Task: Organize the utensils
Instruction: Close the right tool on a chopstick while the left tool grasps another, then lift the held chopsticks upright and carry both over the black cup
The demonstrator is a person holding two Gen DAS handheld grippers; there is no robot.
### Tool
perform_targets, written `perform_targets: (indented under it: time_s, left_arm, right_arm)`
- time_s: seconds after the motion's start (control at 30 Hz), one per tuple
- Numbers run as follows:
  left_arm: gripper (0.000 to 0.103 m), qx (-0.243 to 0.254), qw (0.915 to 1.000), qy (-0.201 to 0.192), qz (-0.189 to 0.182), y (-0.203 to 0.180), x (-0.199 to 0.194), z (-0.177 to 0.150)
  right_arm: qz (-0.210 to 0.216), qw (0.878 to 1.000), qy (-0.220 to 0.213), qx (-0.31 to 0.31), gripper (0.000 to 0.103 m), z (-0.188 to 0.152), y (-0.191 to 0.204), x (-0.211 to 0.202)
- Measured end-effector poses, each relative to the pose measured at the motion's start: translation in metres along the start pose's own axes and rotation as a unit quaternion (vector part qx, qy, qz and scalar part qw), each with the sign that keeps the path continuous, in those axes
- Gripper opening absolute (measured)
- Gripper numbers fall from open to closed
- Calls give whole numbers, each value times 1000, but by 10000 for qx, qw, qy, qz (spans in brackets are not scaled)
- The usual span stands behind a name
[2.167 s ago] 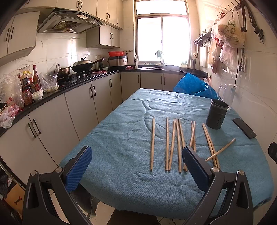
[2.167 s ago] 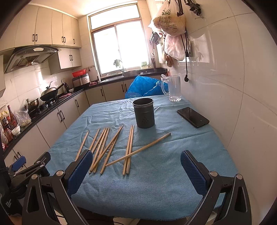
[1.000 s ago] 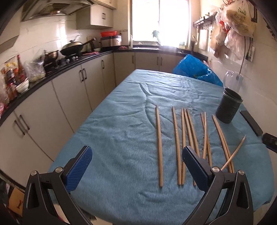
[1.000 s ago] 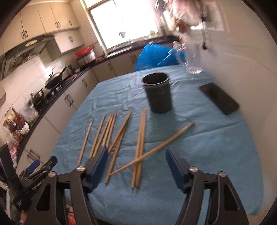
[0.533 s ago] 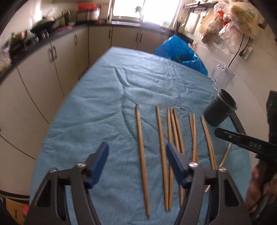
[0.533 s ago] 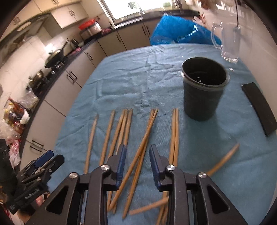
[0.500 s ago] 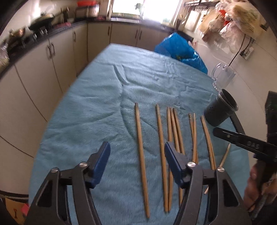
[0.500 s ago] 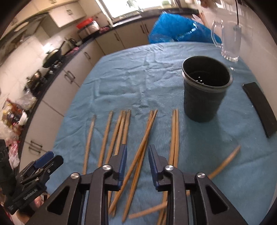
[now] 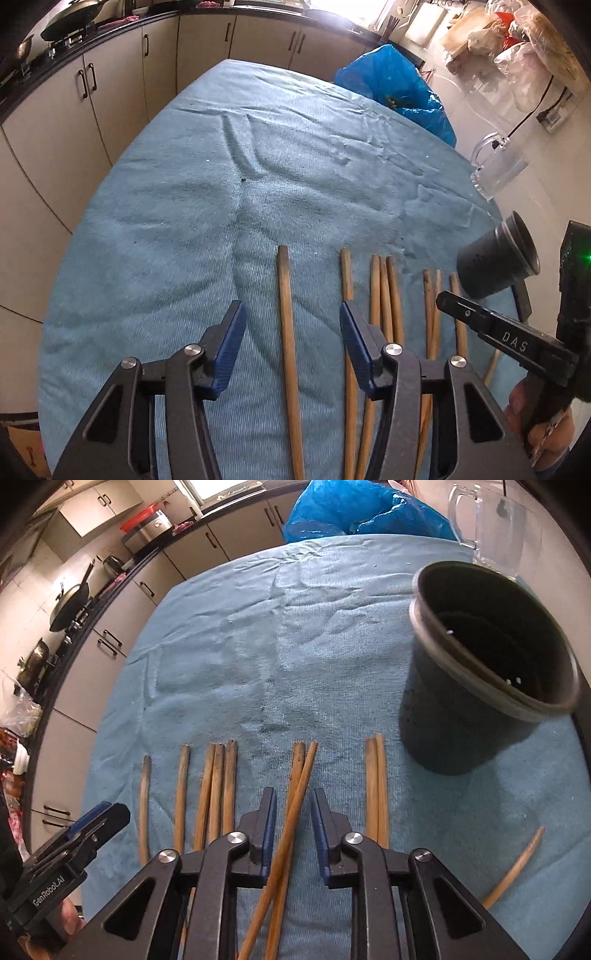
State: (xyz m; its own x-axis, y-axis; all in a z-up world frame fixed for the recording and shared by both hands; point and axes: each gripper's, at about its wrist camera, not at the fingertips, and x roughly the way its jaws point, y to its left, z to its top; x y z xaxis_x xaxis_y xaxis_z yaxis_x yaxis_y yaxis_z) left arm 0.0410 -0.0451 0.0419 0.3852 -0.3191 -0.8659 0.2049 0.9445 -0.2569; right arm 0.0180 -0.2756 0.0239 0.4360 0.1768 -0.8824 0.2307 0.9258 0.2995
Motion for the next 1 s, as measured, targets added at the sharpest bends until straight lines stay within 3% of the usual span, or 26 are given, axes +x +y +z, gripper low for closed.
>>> perform_targets:
  time_s: [0.13,0.2,0.27,0.4,0.47,0.63,0.77,1.0]
  left_arm:
    - [49,-53,10000,60,-3,4,10,9]
    - [43,-45,10000,83,-24,3,15,12]
    - [33,-41,9998,160,-53,2,20,14]
    - [22,-112,9995,300,-24,-1,33,17]
    - [7,-108,9995,282,79,-2,35,18]
    - [7,-65,9997,235,51,-2,33,17]
    - [7,-50,9999,-59,-76,-4,12,15]
    - [7,115,9941,-1051,-254,-23,-65,5]
  right_arm:
    - [-58,9999,86,77,18,4,-4,10]
    - [20,9998,105,146,15,5,-7,13]
    - [116,9997,94,168,13,3,-10,13]
    - [272,9996,32,78,10,3,-10,11]
    - [317,9994,-91,42,9,3,-7,6]
    - [533,9974,-478,-24,8,1,-4,-24]
    - [792,9934,-825,-101,7,-5,0,-53]
    - [1034,9814,-1584,-341,7,-22,5,-109]
